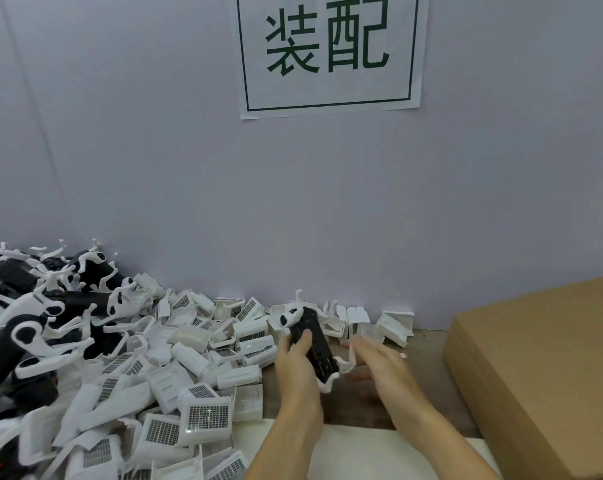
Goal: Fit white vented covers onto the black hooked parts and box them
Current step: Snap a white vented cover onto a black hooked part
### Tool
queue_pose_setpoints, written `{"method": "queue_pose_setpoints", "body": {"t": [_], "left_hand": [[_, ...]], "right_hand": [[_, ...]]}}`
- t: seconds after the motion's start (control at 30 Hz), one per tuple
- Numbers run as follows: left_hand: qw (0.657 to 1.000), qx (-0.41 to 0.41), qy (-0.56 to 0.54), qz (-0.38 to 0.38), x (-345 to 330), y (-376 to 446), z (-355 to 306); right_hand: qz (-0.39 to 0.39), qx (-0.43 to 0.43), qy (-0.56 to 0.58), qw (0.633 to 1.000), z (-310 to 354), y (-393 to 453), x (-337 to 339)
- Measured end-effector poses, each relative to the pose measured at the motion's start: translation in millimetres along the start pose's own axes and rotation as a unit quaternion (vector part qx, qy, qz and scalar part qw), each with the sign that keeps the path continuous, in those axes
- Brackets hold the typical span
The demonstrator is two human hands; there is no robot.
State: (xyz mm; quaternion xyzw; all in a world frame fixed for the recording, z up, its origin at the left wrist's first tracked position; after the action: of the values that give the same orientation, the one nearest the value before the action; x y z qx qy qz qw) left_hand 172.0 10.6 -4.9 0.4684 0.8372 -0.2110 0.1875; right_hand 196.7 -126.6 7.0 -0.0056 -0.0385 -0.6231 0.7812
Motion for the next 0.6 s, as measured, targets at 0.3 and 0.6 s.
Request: {"method": "queue_pose_setpoints", "body": {"t": [0.3,0.6], "left_hand": [[0.996,0.061,-0.046,0.034,-7,-11,7],[0.994,0.089,-0.009,0.059,-11,-10,18]], "right_hand": [[0.098,-0.031,0.061,0.993,-3,-9,-21],[0.109,-0.045,0.026,0.993,-4,-12,-29]]}}
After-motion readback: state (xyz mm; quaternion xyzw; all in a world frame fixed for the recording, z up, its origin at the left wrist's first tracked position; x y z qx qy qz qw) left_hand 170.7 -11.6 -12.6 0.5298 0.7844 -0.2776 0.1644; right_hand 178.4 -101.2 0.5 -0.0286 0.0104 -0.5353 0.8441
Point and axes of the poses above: each hand's wrist, its own y-axis towards the middle knuckle, its own x-axis out of the back of the hand, z = x × y, the point moved 7 cm from there along y, towards the middle knuckle
